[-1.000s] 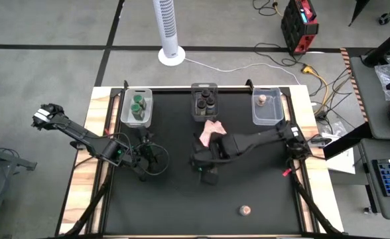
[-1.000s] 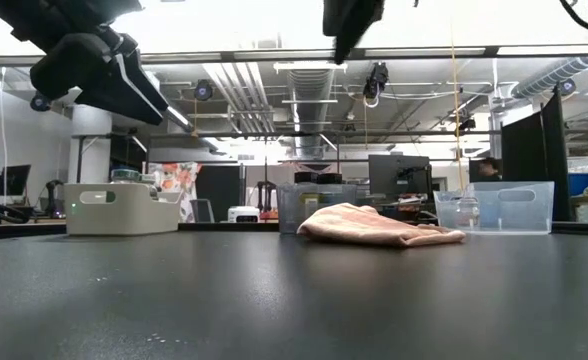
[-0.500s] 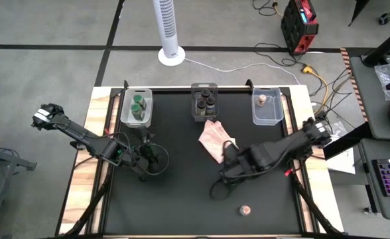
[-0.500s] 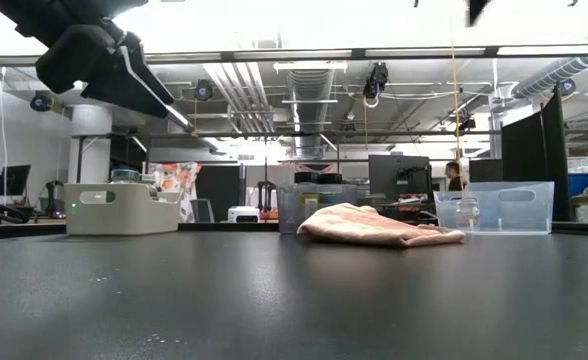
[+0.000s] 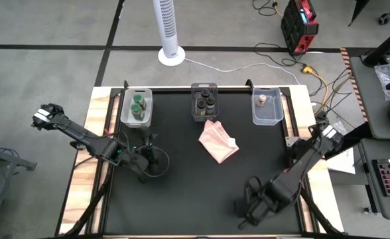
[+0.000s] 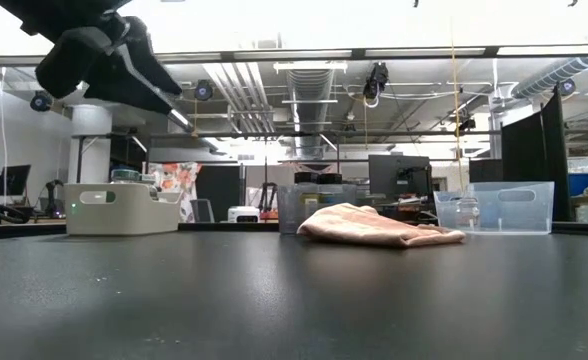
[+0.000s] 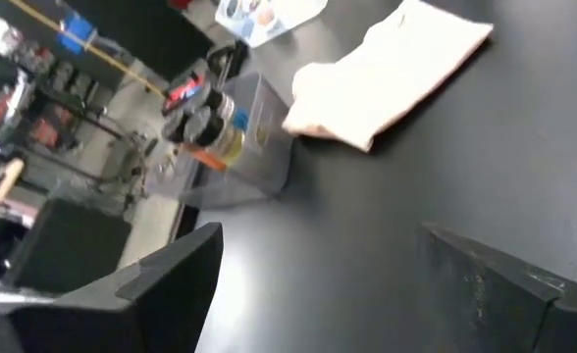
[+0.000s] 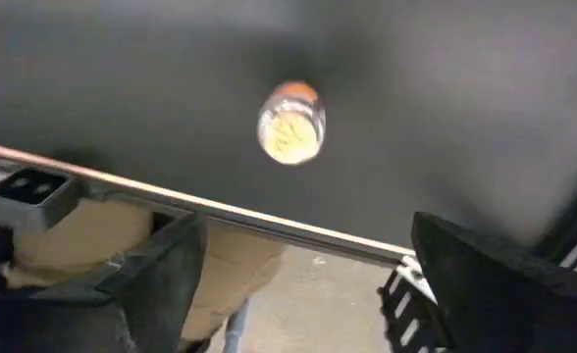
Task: Sort spices by type
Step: Put the brown seasoning bottle into the transparent bin
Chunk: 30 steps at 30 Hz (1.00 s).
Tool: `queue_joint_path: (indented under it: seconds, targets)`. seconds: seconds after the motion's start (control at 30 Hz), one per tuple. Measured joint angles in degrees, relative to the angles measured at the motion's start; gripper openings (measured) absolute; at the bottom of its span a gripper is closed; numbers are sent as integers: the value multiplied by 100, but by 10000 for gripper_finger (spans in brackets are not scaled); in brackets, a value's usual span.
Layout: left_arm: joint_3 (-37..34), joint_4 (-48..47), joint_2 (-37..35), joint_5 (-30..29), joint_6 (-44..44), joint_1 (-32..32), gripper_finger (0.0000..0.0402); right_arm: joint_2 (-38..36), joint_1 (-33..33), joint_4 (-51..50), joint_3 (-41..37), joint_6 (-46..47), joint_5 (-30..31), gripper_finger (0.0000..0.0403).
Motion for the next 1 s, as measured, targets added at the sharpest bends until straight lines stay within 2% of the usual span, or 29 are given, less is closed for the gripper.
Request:
queue_joint_path:
  seconds: [0.2, 0.47, 0.7, 1.0]
  targets:
    - [2, 544, 0, 1, 868, 0, 320, 482, 148, 388, -103, 703, 7, 363]
    - [2, 842, 0, 2, 1704, 141, 320, 1009, 94, 1000, -105, 839, -10, 364]
    - [0, 856, 0, 4, 1934, 434, 320, 1138, 93, 1185, -107, 1178, 7, 364]
    - [-23, 870, 0, 7, 1990, 900, 320, 1339, 67, 1104, -319, 1160, 3, 364]
